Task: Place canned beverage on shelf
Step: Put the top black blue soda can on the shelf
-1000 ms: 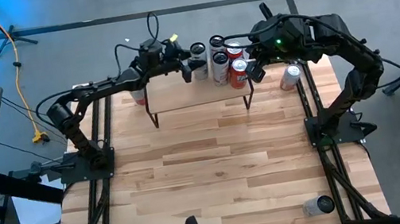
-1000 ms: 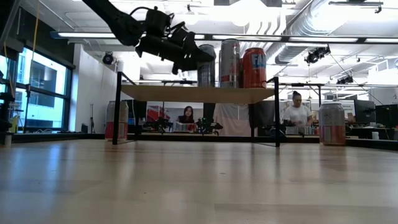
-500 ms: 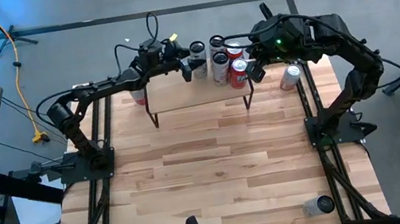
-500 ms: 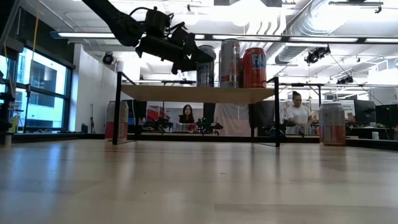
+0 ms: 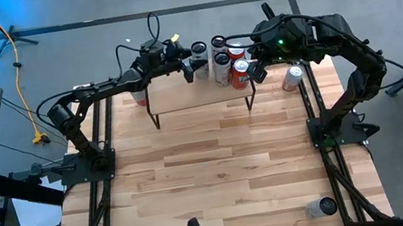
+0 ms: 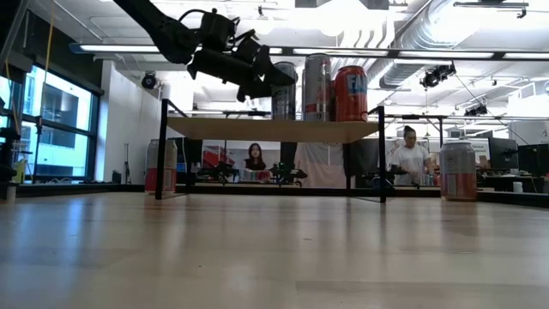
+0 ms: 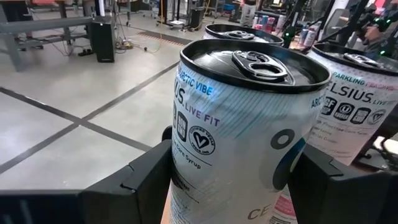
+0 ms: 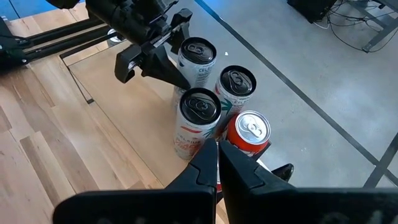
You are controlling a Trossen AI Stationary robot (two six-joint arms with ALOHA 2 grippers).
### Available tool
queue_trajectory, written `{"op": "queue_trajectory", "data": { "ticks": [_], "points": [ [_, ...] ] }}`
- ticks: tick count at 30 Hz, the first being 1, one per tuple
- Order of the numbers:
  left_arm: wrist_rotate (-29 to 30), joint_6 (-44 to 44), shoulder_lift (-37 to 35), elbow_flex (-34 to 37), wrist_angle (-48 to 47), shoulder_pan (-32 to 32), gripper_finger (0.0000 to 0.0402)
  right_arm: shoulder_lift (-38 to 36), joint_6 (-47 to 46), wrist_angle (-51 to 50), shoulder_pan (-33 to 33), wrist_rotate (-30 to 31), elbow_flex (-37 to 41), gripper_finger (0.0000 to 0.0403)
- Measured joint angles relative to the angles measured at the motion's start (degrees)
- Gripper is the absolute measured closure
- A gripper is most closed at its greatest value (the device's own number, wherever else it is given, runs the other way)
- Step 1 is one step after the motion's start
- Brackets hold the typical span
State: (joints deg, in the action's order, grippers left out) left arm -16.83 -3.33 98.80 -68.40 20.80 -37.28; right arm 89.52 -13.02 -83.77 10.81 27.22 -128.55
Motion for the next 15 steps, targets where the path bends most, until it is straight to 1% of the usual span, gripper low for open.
{"op": "queue_trajectory", "data": {
  "ticks": [4,15],
  "points": [
    [2.8,0.6,0.0,0.0,0.0,0.4,0.0179,0.0,0.0,0.0,0.0,0.0,0.0,0.0403],
    [2.5,0.6,0.0,0.0,0.1,1.5,0.0175,0.0,0.2,0.0,0.0,-0.5,0.0,0.0403]
  ]
}}
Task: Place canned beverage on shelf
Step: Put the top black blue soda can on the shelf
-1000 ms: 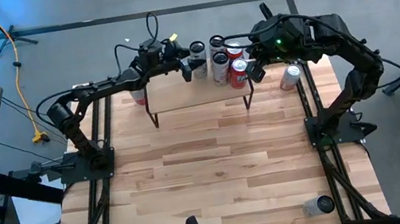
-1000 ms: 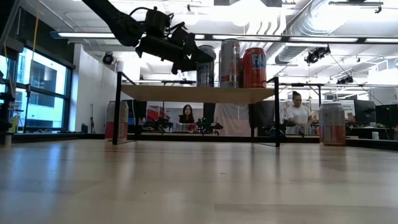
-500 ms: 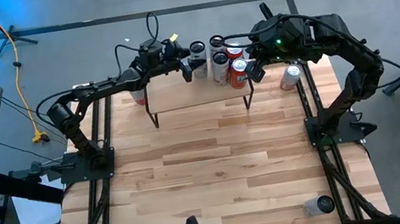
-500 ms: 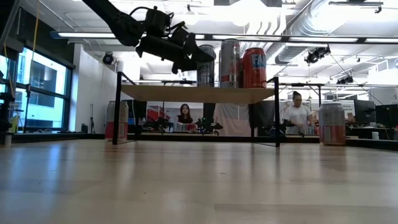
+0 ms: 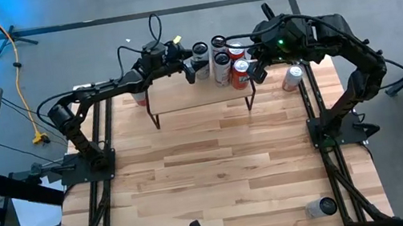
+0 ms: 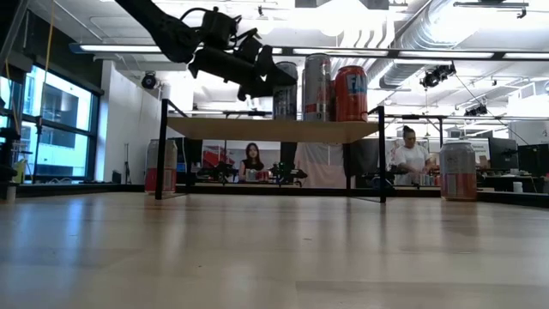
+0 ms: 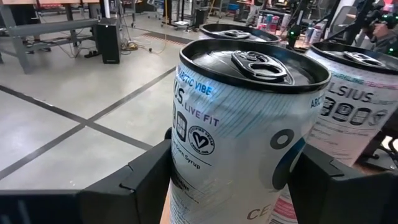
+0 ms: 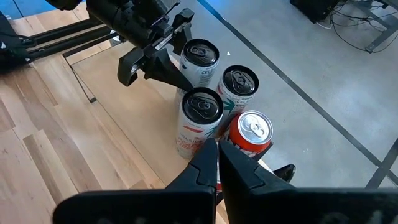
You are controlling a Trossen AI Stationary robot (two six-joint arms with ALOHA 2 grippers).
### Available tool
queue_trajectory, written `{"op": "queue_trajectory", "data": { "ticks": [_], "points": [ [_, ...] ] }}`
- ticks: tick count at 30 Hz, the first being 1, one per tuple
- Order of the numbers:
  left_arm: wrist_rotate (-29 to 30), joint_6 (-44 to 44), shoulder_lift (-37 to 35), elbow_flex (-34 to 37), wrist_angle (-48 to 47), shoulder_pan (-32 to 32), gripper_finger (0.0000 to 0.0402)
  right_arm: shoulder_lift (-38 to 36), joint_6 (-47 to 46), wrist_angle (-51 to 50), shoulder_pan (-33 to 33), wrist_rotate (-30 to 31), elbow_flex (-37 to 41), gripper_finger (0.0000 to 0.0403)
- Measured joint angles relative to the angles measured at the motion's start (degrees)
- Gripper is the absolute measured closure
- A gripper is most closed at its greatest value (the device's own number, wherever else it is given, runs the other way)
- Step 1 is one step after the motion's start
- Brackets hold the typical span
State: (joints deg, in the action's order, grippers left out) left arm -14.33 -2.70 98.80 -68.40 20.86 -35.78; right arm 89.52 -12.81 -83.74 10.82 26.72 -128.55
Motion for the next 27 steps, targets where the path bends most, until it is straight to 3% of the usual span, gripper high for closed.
{"op": "queue_trajectory", "data": {
  "ticks": [16,22,27],
  "points": [
    [2.9,2.2,-0.1,0.0,0.0,0.9,0.0069,0.0,0.2,0.6,0.0,-0.6,0.0,0.0403],
    [2.3,2.0,-2.7,0.0,-5.7,-0.4,0.0056,0.0,0.2,0.6,0.0,-0.6,0.0,0.0403],
    [-1.5,3.7,-7.0,0.0,-14.0,-2.8,0.0056,0.0,0.2,0.6,0.0,-0.6,0.0,0.0403]
  ]
}}
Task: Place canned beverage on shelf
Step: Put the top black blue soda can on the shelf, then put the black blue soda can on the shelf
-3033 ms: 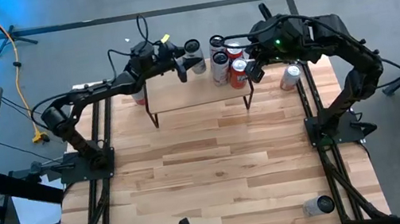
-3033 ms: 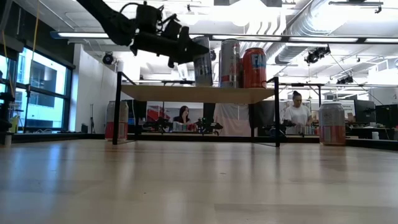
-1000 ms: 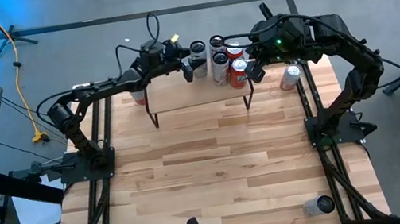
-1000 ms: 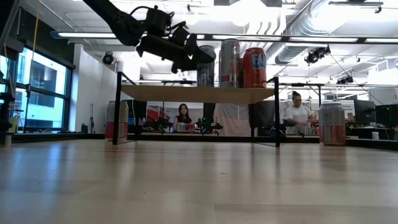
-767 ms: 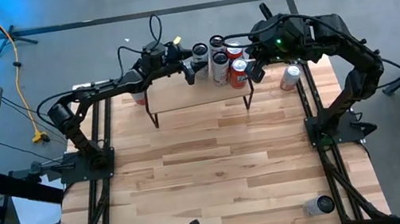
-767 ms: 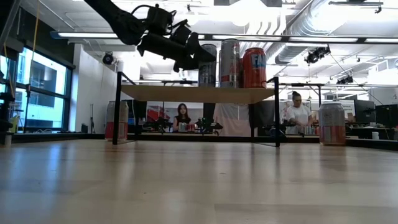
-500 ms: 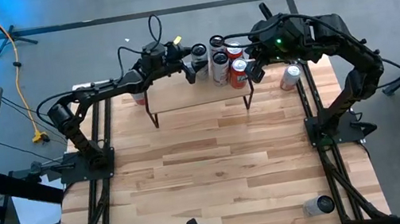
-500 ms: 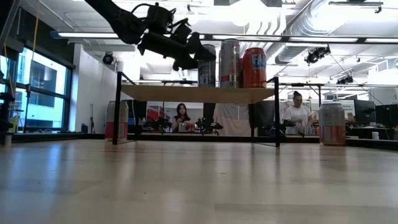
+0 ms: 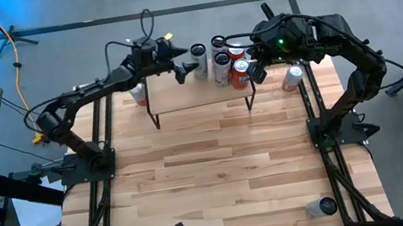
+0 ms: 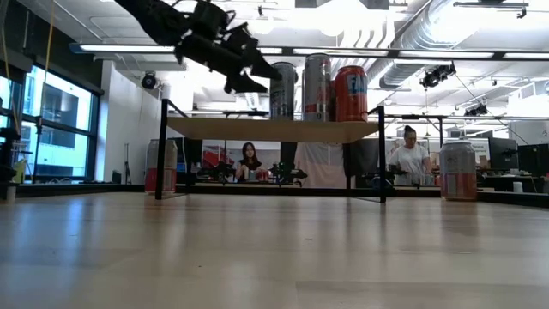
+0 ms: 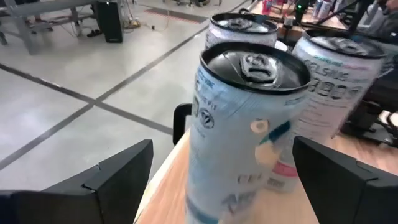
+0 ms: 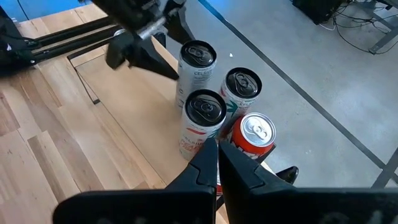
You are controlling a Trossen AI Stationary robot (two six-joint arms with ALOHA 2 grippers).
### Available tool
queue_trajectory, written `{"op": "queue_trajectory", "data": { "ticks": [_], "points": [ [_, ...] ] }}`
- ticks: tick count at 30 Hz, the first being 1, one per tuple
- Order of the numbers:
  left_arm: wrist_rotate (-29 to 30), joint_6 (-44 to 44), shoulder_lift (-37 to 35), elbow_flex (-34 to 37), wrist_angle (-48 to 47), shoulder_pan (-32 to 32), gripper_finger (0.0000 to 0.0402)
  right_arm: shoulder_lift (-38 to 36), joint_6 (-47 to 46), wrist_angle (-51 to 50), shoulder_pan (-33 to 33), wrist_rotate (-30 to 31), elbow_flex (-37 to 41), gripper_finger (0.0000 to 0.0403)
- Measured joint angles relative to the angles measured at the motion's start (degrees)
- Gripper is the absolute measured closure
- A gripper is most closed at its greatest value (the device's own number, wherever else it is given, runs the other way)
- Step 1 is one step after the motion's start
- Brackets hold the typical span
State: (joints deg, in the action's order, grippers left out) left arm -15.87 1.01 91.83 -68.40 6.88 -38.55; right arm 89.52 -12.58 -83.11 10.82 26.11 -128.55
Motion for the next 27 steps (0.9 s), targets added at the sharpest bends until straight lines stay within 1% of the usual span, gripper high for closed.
{"op": "queue_trajectory", "data": {
  "ticks": [5,11,14,20,22,24,27],
  "points": [
    [-0.4,0.7,-4.8,0.0,-6.1,-1.5,0.0056,0.0,0.9,0.2,0.0,0.0,0.0,0.0403],
    [-0.6,-1.9,-10.7,0.0,-8.6,-1.5,0.0057,0.0,1.2,0.2,0.0,0.0,0.0,0.0403],
    [-3.3,-2.1,-14.3,0.0,-12.9,-1.4,0.0057,0.0,1.2,-0.9,0.0,0.0,0.0,0.0403],
    [-10.6,-2.4,-21.1,0.2,-25.4,-1.4,0.0057,0.0,1.1,-5.0,-0.1,0.0,0.0,0.0403],
    [-11.4,-2.4,-23.5,0.6,-28.3,-1.0,0.0057,0.0,1.5,-5.6,-0.5,0.0,0.0,0.0403],
    [-11.0,-3.3,-26.8,3.8,-26.6,-0.1,0.0057,0.0,2.8,-5.8,-1.0,-0.1,0.0,0.0403],
    [-6.6,-7.2,-32.8,11.7,-19.3,1.4,0.0057,0.0,4.4,-5.8,-2.1,-0.1,0.0,0.0403]
  ]
}}
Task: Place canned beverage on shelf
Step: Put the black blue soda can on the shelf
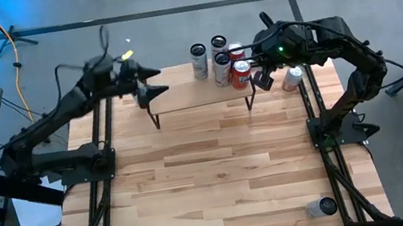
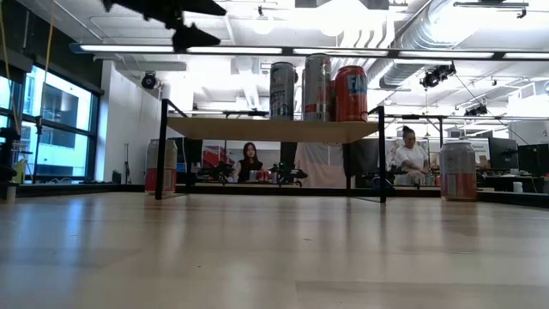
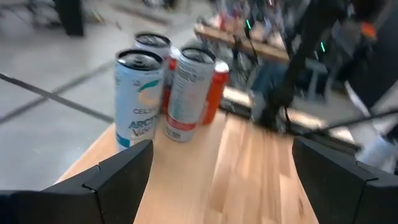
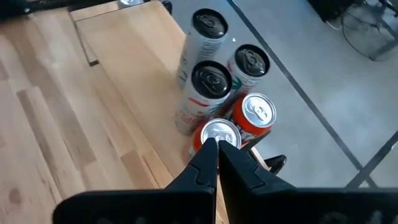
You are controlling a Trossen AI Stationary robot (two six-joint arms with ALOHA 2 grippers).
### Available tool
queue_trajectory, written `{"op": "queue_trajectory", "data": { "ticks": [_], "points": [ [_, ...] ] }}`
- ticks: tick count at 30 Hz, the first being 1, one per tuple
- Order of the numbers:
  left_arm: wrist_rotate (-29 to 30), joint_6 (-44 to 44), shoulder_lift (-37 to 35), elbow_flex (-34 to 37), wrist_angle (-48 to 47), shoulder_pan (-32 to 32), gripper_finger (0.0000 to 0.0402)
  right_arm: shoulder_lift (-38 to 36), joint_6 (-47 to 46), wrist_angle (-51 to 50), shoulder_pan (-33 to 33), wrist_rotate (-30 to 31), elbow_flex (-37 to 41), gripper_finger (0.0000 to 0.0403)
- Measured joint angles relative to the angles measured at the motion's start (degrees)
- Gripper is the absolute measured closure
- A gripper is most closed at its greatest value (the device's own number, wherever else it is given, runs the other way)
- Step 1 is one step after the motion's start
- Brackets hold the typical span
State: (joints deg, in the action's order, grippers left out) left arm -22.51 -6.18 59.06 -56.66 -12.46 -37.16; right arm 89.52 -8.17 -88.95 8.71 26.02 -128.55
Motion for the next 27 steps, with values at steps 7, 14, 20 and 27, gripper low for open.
{"op": "queue_trajectory", "data": {
  "ticks": [7,14,20,27],
  "points": [
    [9.1,-9.6,-11.2,18.6,22.0,3.0,0.0057,-2.9,-0.5,-0.6,-3.3,0.2,1.1,0.0403],
    [9.7,-7.2,-9.4,17.6,27.5,2.3,0.0057,-17.7,-8.0,9.5,-6.7,4.6,22.4,0.0403],
    [3.3,-10.3,-6.7,13.6,27.5,2.5,0.0057,-29.7,-8.9,33.7,-7.0,-4.6,45.6,0.0403],
    [1.3,-17.1,-10.2,10.2,27.2,6.7,0.0060,-34.1,-8.8,61.3,-7.0,-15.7,62.1,0.0403]
  ]
}}
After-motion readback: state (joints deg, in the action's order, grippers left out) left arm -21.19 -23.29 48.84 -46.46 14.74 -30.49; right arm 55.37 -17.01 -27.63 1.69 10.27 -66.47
